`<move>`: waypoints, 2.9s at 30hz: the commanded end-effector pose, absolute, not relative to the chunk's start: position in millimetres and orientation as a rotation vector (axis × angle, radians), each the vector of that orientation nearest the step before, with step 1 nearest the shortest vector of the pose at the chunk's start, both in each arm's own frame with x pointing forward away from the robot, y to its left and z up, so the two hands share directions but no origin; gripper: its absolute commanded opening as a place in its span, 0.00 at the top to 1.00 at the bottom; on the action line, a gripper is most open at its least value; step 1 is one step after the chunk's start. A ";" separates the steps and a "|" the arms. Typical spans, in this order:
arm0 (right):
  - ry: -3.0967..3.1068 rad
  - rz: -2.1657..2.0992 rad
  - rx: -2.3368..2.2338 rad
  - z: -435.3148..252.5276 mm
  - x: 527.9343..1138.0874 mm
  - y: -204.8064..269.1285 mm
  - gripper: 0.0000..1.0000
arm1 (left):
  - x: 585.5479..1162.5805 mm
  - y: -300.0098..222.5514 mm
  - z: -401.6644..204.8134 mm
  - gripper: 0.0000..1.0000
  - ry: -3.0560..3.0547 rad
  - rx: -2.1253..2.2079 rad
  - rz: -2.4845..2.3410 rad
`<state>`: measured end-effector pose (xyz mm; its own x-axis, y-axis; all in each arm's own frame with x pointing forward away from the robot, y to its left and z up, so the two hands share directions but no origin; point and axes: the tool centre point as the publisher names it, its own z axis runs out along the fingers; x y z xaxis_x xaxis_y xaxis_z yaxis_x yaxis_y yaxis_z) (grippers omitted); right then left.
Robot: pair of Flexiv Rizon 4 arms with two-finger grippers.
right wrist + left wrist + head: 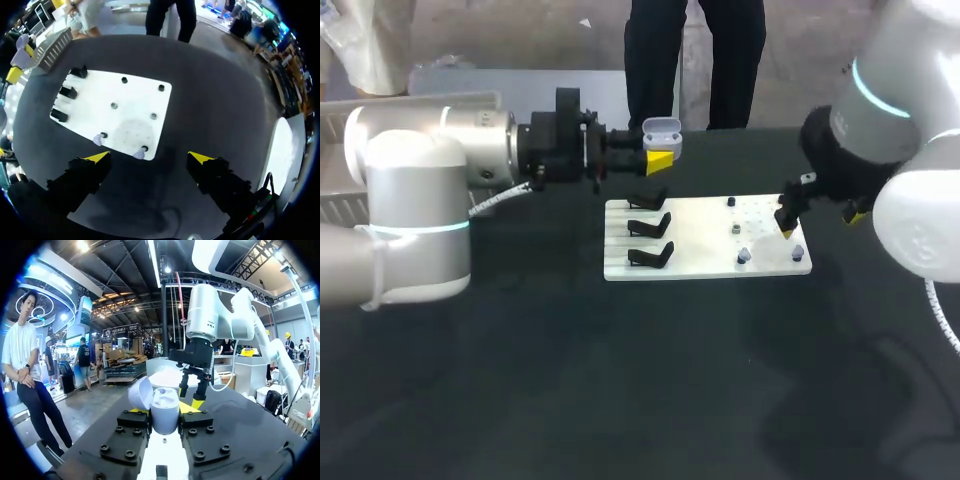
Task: Pick up each earbud case from the left stands, insert the matching earbuds, close the lid, and place the case in the box.
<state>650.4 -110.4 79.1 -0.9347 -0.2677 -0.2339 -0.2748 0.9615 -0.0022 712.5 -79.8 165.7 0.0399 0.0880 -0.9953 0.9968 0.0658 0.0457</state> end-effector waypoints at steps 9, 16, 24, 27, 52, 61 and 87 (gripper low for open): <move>2.927 -0.115 -0.410 52.8 648.1 -97.7 0.00 | 720.2 -90.3 152.1 1.00 1.284 1.199 -1.088; 2.936 -0.171 -0.461 45.1 641.9 -93.5 0.00 | 721.7 -88.0 151.2 1.00 1.286 1.210 -1.090; 2.963 -0.242 -0.463 41.2 634.1 -97.6 0.00 | 721.7 -88.0 151.2 1.00 1.286 1.210 -1.090; 2.967 -0.248 -0.462 40.7 633.2 -98.9 0.00 | 721.7 -88.0 151.2 1.00 1.286 1.210 -1.090; 2.961 -0.313 -0.433 35.1 644.2 -93.8 0.55 | 721.7 -88.0 151.2 1.00 1.286 1.210 -1.090; 2.975 -0.306 -0.349 32.9 641.4 -96.9 0.61 | 721.7 -88.0 151.2 1.00 1.286 1.210 -1.090; 2.981 -0.331 -0.359 30.7 644.6 -94.6 0.64 | 721.7 -88.0 151.2 1.00 1.286 1.210 -1.090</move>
<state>644.1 -95.2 30.7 -0.9638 -0.2489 -0.0952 -0.2222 0.9478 -0.2288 722.0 -88.0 152.3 0.0169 0.0811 -0.9966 0.9962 0.0838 0.0237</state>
